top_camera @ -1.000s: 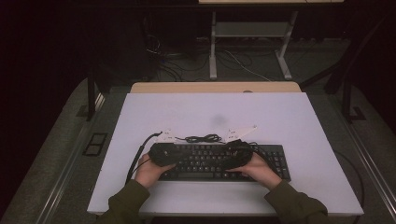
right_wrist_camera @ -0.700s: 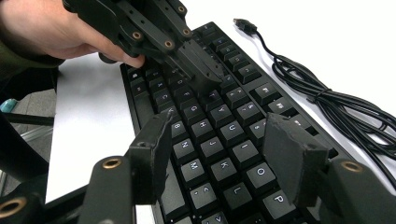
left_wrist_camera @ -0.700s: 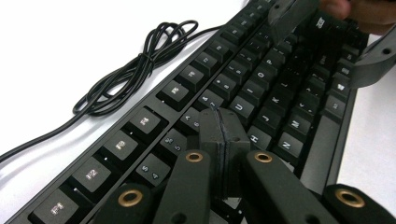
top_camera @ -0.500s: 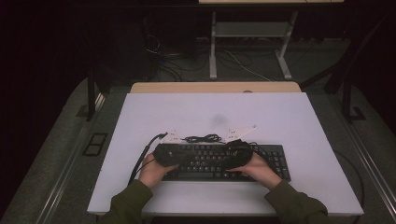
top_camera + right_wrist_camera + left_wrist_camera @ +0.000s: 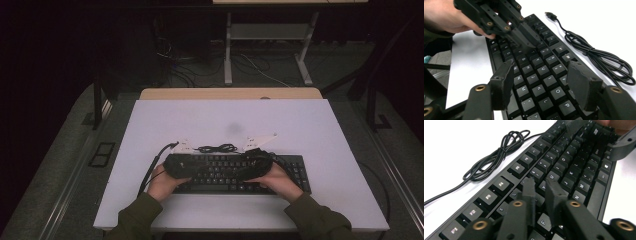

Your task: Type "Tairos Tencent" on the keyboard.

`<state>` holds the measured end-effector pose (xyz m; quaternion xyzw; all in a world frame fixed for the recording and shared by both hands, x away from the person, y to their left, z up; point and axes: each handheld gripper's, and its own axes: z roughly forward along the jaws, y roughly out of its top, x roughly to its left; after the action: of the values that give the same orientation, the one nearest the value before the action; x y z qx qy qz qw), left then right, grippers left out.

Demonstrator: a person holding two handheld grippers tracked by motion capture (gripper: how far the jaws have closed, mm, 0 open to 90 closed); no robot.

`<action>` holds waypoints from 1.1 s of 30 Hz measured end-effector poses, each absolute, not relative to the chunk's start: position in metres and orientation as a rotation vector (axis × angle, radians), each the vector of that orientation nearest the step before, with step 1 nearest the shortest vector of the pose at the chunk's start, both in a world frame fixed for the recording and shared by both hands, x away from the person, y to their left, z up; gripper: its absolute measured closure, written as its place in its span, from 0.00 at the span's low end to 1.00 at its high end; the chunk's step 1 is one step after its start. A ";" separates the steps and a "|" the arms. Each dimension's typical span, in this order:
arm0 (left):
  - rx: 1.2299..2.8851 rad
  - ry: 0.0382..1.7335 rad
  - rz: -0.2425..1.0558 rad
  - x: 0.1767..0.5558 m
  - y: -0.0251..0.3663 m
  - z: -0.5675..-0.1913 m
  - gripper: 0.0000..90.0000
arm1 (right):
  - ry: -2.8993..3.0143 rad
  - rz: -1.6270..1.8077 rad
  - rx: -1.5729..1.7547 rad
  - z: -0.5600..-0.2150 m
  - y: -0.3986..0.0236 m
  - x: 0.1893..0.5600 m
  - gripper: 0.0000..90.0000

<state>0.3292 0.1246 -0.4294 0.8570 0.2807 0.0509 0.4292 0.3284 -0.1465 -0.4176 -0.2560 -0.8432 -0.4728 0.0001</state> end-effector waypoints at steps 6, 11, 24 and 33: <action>2.120 0.714 0.134 0.328 0.129 -0.425 0.67 | -2.643 -1.500 -0.827 -0.418 -0.152 0.330 0.37; 2.117 0.716 0.139 0.327 0.132 -0.424 0.52 | -2.643 -1.515 -0.839 -0.418 -0.156 0.331 0.35; 2.113 0.701 0.179 0.322 0.134 -0.423 0.29 | -2.675 -1.550 -0.954 -0.420 -0.171 0.333 0.24; 2.087 0.707 0.206 0.317 0.142 -0.421 0.16 | -2.708 -1.556 -1.018 -0.420 -0.188 0.331 0.22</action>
<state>0.3170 0.1421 -0.4210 0.8432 0.2858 0.0833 0.4476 0.3306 -0.1878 -0.4198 -0.3091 -0.8222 -0.4725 -0.0717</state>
